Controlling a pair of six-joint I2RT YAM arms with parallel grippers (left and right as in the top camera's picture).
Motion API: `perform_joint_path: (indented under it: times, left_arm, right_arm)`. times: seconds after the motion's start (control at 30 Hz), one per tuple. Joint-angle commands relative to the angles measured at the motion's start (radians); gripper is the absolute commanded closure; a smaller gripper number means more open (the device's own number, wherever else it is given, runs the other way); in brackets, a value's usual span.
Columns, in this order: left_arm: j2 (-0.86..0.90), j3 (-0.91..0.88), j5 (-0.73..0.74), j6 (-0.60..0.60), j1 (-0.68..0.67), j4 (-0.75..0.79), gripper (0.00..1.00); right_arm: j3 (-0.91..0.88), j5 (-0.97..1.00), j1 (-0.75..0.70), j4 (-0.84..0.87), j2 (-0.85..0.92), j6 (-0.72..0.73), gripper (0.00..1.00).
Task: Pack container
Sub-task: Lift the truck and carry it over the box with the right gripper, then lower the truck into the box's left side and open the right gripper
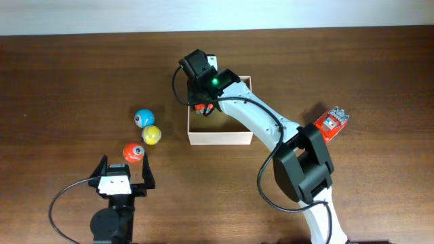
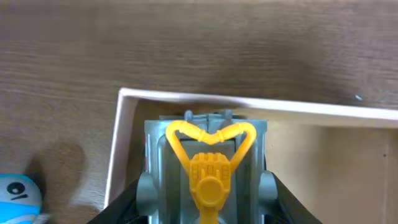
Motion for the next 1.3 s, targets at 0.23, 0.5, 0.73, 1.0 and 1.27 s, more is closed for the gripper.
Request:
perform_joint_path:
  times: [0.23,0.5,0.73,1.0,1.27]
  left_arm:
    - [-0.008,-0.005,0.011,0.016,0.005,0.002,0.01]
    - [-0.008,-0.005,0.011,0.016,0.005,0.002,0.01]
    - [-0.008,-0.005,0.011,0.016,0.005,0.002,0.01]
    - [-0.008,-0.005,0.011,0.016,0.005,0.002,0.01]
    - [-0.008,-0.005,0.011,0.016,0.005,0.002,0.01]
  right_arm:
    - [0.019,0.002,0.005,0.032,0.021,0.005,0.47]
    - [0.019,0.003,0.003,0.037,0.021,-0.018,0.46]
    - [0.033,0.001,-0.011,0.020,-0.007,-0.059,0.46]
    - [0.087,0.002,-0.042,-0.132,-0.082,-0.092,0.47]
    - [0.069,0.002,-0.049,-0.175,-0.051,-0.090,0.75]
